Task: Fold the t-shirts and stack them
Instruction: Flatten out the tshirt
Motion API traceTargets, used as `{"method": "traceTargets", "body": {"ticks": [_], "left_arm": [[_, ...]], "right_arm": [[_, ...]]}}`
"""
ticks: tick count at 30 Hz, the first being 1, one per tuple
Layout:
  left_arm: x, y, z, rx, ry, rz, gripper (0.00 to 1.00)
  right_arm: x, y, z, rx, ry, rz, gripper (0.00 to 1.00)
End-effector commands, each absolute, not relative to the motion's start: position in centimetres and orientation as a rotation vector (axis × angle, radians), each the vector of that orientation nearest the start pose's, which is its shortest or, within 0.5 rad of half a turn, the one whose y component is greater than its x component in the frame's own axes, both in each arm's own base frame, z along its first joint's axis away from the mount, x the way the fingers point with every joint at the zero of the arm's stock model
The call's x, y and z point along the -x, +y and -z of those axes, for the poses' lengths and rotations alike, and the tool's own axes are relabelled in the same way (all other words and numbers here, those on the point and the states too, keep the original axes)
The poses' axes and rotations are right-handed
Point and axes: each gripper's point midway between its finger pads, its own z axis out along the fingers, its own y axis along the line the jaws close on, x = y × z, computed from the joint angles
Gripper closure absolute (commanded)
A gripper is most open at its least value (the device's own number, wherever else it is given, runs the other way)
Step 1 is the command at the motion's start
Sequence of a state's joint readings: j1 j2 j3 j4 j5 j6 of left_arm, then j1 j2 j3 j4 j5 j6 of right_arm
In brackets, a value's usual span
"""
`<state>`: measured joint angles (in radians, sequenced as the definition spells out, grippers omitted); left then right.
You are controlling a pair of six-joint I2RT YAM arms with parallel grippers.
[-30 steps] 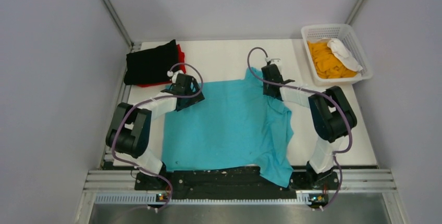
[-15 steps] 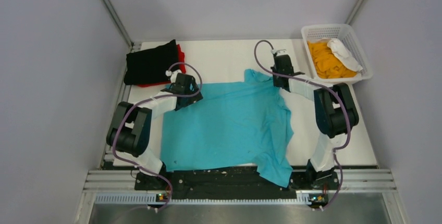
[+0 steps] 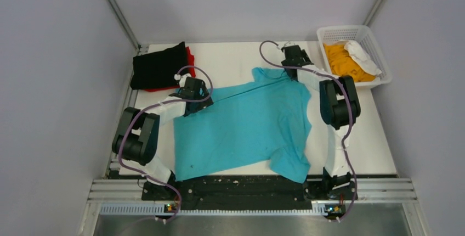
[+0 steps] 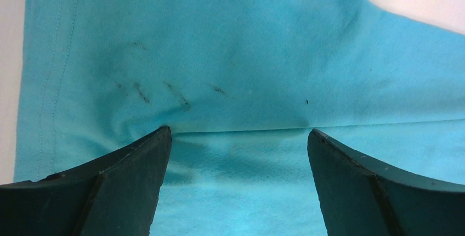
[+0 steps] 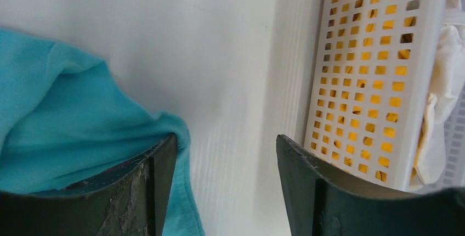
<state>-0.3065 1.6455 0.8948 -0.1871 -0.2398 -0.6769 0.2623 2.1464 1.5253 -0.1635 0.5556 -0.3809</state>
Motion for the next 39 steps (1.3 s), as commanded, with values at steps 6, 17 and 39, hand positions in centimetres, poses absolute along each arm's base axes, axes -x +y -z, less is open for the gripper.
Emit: {"method": "traceTargets", "body": {"ticks": [6, 17, 39], "left_arm": [[-35.5, -9.5, -2.0, 0.535, 2.483, 0.110, 0.01], [-35.4, -9.6, -2.2, 0.528, 2.482, 0.112, 0.01], [-35.4, -8.0, -1.5, 0.552, 2.492, -0.020, 0.01]], "right_arm": [[-51.7, 12.6, -16.9, 0.564, 1.955, 0.000, 0.23], [-53.7, 21.1, -11.6, 0.996, 1.913, 0.115, 0.21], [-59.8, 16.0, -8.4, 0.899, 1.900, 0.523, 0.20]]}}
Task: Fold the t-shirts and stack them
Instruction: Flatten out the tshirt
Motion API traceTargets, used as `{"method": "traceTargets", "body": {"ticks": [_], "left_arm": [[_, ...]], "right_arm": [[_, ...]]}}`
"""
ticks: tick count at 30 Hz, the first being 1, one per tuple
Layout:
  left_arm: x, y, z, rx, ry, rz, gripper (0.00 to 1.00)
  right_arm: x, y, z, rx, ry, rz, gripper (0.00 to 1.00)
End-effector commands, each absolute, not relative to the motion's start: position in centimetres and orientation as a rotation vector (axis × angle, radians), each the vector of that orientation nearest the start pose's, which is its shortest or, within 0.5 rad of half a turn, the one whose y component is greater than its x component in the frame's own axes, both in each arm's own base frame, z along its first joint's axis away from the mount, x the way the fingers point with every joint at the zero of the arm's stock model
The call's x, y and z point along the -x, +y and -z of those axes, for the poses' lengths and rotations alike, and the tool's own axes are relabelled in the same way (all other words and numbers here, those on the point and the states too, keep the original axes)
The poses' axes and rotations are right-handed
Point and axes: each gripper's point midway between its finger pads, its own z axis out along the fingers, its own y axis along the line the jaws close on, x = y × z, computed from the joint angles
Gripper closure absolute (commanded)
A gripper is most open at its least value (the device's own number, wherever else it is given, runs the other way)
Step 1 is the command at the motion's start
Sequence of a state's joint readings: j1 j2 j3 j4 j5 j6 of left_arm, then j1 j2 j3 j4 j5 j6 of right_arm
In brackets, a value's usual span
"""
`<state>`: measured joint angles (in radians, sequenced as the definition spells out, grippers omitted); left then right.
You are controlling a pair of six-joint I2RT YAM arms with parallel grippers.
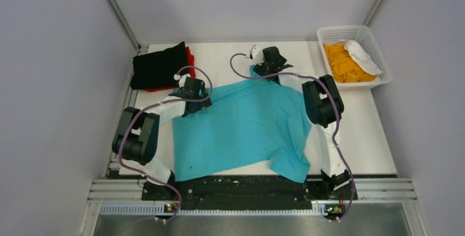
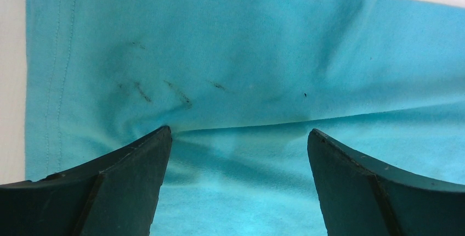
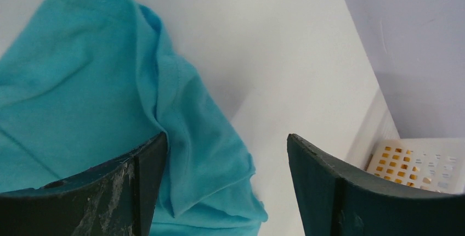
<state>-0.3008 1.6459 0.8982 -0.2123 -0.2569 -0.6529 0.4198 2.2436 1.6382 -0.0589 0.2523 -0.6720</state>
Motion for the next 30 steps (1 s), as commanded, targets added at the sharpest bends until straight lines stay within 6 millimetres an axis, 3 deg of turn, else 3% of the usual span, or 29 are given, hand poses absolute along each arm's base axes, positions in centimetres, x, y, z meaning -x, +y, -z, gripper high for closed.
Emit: {"method": "traceTargets", "body": {"ticks": [1, 8, 11, 14, 15, 20, 26, 30], "left_arm": [[-35.4, -8.0, -1.5, 0.551, 2.494, -0.021, 0.01], [-35.4, -7.8, -1.4, 0.547, 2.494, -0.033, 0.01], [-35.5, -8.4, -1.5, 0.533, 2.500, 0.002, 0.01], [-35.6, -8.5, -1.6, 0.530, 2.500, 0.014, 0.01], [-35.6, -8.6, -1.9, 0.532, 2.493, 0.022, 0.01], [-36.1, -9.2, -2.9, 0.521, 2.467, 0.078, 0.01], [-37.1, -10.3, -4.5, 0.502, 2.436, 0.158, 0.01], [-37.2, -10.7, -4.8, 0.491, 2.425, 0.192, 0.01]], "right_arm": [[-60.4, 15.7, -8.9, 0.875, 1.885, 0.533, 0.20], [-65.4, 13.4, -10.7, 0.677, 1.812, 0.561, 0.19], [-68.3, 11.4, -13.7, 0.441, 1.789, 0.532, 0.18], [-68.4, 11.3, -15.6, 0.314, 1.825, 0.441, 0.18], [-67.6, 11.8, -17.2, 0.297, 1.825, 0.385, 0.18], [-60.6, 12.3, -18.4, 0.175, 1.974, 0.161, 0.18], [-47.2, 11.1, -14.4, -0.095, 2.239, -0.027, 0.19], [-38.8, 12.5, -11.5, -0.083, 2.329, -0.150, 0.21]]}}
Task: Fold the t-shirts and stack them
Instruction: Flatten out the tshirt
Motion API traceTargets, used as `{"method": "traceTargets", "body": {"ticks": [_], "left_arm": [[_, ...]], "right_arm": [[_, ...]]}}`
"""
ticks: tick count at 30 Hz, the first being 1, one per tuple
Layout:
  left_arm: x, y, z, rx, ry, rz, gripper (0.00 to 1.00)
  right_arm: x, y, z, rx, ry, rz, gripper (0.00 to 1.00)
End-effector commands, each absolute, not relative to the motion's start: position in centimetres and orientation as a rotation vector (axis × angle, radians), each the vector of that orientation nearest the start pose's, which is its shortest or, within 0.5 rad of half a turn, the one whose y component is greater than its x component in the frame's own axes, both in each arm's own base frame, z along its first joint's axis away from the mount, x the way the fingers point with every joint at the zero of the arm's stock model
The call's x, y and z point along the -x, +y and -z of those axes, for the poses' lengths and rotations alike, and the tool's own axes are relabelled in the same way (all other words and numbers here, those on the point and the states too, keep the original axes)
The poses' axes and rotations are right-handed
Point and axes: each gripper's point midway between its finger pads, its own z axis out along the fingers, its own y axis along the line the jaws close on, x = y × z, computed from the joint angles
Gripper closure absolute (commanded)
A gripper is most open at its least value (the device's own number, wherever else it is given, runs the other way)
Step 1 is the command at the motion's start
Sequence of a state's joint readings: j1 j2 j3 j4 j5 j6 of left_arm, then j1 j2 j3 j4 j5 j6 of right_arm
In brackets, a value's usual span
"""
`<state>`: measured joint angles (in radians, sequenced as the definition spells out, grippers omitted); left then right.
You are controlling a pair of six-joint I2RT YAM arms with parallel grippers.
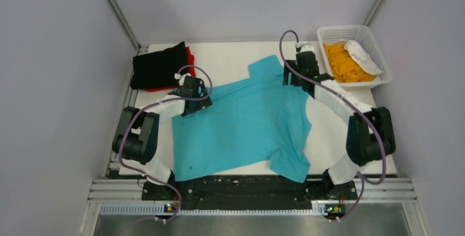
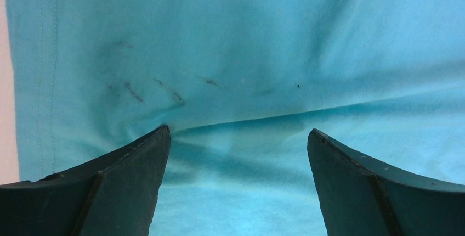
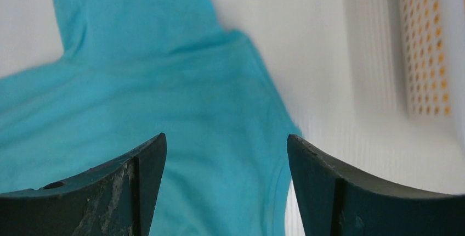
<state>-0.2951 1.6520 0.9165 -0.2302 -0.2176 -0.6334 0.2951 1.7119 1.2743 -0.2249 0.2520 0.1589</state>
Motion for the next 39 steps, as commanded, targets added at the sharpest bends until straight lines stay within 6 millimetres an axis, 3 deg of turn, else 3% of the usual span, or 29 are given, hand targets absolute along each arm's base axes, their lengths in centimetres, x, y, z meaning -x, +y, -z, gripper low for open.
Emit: {"method": "traceTargets", "body": {"ticks": [1, 4, 7, 10, 14, 19, 23, 27, 29, 31, 35, 39], "left_arm": [[-37.2, -10.8, -4.8, 0.489, 2.424, 0.200, 0.01], [-37.1, -11.4, -4.8, 0.480, 2.432, 0.241, 0.01], [-37.0, -11.6, -4.8, 0.475, 2.428, 0.261, 0.01], [-36.9, -11.4, -4.8, 0.474, 2.426, 0.249, 0.01], [-36.6, -11.1, -4.7, 0.476, 2.425, 0.238, 0.01], [-36.6, -10.9, -4.7, 0.481, 2.423, 0.230, 0.01], [-36.6, -10.6, -4.7, 0.485, 2.419, 0.209, 0.01], [-36.7, -10.5, -4.6, 0.488, 2.422, 0.202, 0.01], [-36.8, -10.6, -4.5, 0.485, 2.425, 0.203, 0.01], [-36.8, -10.7, -4.6, 0.481, 2.427, 0.208, 0.01], [-37.1, -10.9, -4.9, 0.471, 2.422, 0.224, 0.01], [-37.2, -10.9, -5.1, 0.471, 2.427, 0.221, 0.01]], "right_arm": [[-37.0, 13.6, -11.8, -0.032, 2.325, -0.162, 0.21], [-32.6, 15.3, -10.0, 0.126, 2.381, -0.096, 0.21], [-29.7, 14.5, -7.7, 0.118, 2.451, 0.012, 0.21], [-28.2, 13.7, -5.5, 0.054, 2.499, 0.032, 0.21], [-26.7, 10.3, -4.1, -0.026, 2.526, 0.242, 0.21], [-25.4, 5.2, -4.3, -0.215, 2.508, 0.462, 0.17], [-24.5, 1.5, -4.6, -0.398, 2.485, 0.528, 0.17], [-24.6, -0.1, -5.8, -0.482, 2.430, 0.488, 0.17], [-25.2, 0.5, -6.6, -0.445, 2.402, 0.406, 0.16], [-26.1, 2.6, -7.2, -0.342, 2.393, 0.240, 0.16], [-27.0, 9.5, -8.8, -0.023, 2.337, -0.241, 0.16], [-27.3, 11.0, -10.2, 0.013, 2.251, -0.357, 0.16]]}}
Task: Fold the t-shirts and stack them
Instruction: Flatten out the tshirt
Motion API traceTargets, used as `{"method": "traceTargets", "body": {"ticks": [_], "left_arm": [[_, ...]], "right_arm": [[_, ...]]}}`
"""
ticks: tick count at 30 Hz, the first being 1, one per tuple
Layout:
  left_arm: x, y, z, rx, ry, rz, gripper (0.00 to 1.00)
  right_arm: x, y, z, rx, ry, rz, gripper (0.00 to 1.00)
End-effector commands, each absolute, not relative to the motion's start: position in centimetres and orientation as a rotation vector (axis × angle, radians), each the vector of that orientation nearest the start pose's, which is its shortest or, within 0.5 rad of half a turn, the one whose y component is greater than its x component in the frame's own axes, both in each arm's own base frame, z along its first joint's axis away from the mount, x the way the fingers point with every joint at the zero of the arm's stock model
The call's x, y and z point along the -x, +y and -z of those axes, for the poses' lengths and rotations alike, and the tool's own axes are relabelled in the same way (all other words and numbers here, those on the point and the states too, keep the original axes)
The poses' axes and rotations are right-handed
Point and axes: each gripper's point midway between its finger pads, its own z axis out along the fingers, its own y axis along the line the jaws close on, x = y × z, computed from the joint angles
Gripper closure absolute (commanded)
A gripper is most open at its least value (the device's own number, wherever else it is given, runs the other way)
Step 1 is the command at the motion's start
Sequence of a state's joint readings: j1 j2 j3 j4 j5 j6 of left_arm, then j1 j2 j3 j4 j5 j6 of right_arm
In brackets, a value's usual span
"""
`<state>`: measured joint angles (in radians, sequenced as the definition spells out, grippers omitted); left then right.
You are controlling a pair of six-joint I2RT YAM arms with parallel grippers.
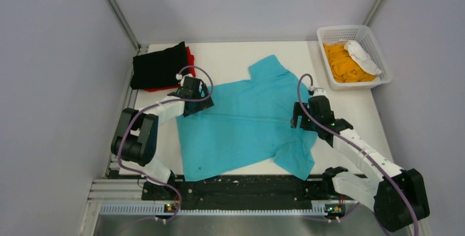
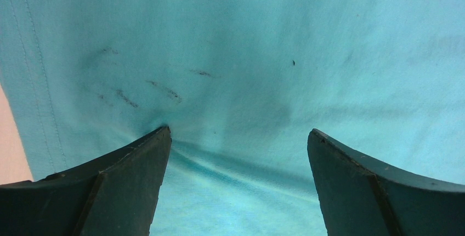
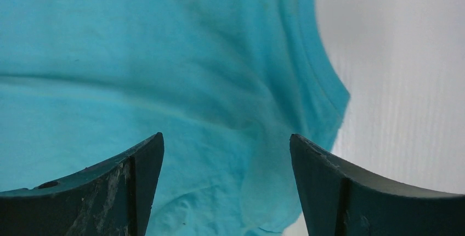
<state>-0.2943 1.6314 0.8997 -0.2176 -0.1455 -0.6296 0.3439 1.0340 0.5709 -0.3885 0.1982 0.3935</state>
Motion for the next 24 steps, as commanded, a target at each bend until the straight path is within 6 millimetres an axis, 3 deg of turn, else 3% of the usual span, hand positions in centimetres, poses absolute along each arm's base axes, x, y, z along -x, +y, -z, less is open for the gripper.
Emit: {"method": "traceTargets", "body": {"ticks": [1, 5, 8, 12, 15, 20, 24], "left_arm": [[-37.1, -10.9, -5.2, 0.472, 2.425, 0.223, 0.01], [-36.9, -11.3, -5.7, 0.477, 2.420, 0.250, 0.01], [-36.7, -11.6, -6.5, 0.483, 2.402, 0.283, 0.01], [-36.1, -11.7, -8.7, 0.494, 2.356, 0.303, 0.01], [-34.7, -11.5, -9.7, 0.538, 2.327, 0.320, 0.01], [-32.4, -11.7, -9.0, 0.588, 2.301, 0.403, 0.01], [-32.2, -11.8, -6.8, 0.611, 2.349, 0.384, 0.01]], "right_arm": [[-27.4, 10.8, -10.3, -0.015, 2.245, -0.352, 0.16], [-28.3, 9.4, -9.9, -0.203, 2.230, -0.290, 0.10], [-29.9, 10.0, -10.5, -0.250, 2.183, -0.344, 0.09], [-33.2, 9.8, -12.2, -0.275, 2.114, -0.331, 0.04], [-35.6, 9.4, -12.1, -0.294, 2.102, -0.279, 0.01], [-38.5, 9.7, -8.3, -0.331, 2.184, -0.283, 0.01], [-39.9, 8.6, -5.4, -0.413, 2.247, -0.266, 0.01]]}}
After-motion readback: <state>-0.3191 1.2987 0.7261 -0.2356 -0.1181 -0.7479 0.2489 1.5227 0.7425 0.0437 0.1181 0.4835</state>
